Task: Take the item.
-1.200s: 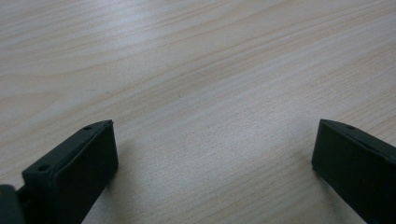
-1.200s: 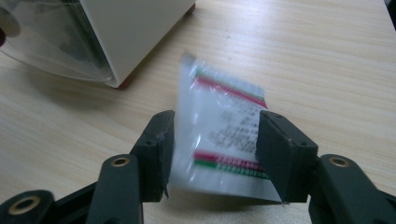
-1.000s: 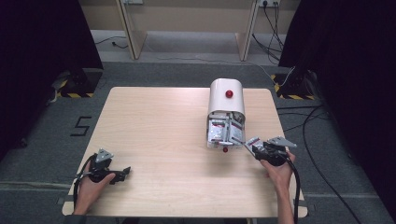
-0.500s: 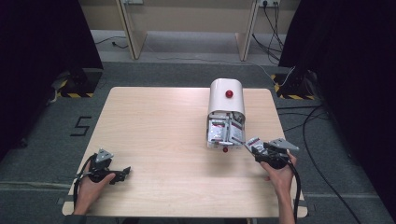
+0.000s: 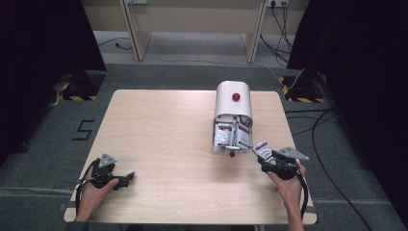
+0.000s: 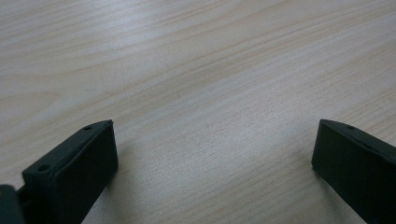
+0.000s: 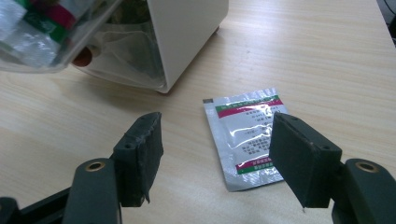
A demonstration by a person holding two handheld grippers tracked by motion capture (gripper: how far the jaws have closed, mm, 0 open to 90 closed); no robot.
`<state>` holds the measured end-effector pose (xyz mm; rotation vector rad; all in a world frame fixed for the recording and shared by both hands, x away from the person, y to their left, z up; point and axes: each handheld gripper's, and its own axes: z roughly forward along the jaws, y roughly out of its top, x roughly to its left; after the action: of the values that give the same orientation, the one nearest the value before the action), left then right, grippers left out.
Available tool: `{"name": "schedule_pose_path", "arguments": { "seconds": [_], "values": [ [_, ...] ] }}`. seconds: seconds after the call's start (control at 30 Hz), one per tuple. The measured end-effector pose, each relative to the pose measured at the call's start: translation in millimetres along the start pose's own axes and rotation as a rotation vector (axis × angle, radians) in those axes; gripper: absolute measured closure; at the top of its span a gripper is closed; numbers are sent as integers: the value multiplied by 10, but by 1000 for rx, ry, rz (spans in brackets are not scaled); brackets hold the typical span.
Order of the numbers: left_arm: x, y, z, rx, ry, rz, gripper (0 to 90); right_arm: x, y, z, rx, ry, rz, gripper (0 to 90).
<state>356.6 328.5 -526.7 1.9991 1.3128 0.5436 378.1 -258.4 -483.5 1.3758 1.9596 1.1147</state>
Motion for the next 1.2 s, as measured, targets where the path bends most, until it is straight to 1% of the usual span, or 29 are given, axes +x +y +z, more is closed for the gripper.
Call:
{"name": "schedule_pose_path", "arguments": {
  "seconds": [0.03,0.1,0.13,0.17,0.23,0.33,0.37,0.4,0.63,0.87,1.03,1.13,1.2],
  "values": [
    [0,-1,-1,0,0,0,0,13,-3,-16,1,-2,4,350],
    [0,-1,-1,0,-1,0,0,26,-8,-40,-6,4,-7,349],
    [0,-1,-1,0,0,0,0,43,-14,-56,-5,8,4,349],
    [-1,-1,-1,0,-1,0,0,43,-18,-66,-9,11,-8,349],
    [-1,-1,-1,0,0,0,0,61,-30,-88,-9,15,-11,348],
    [0,-1,-1,0,-1,0,0,87,-48,-113,-7,21,-11,347],
    [0,-1,-1,0,-1,0,0,102,-53,-119,-5,23,-4,347],
    [0,-1,-1,0,-1,0,0,102,-56,-117,-7,24,-19,347],
    [0,-1,-1,0,-1,0,0,151,-71,-123,1,41,-21,342],
    [0,-1,-1,0,-1,0,0,251,-108,-132,12,61,-40,328],
    [1,-1,0,0,-1,0,0,321,-126,-145,18,77,-49,300],
    [0,-1,-1,0,-1,0,0,361,-143,-146,27,89,-55,285],
    [0,-1,-1,0,-1,0,0,387,-156,-141,40,87,-67,275]
  ]
}}
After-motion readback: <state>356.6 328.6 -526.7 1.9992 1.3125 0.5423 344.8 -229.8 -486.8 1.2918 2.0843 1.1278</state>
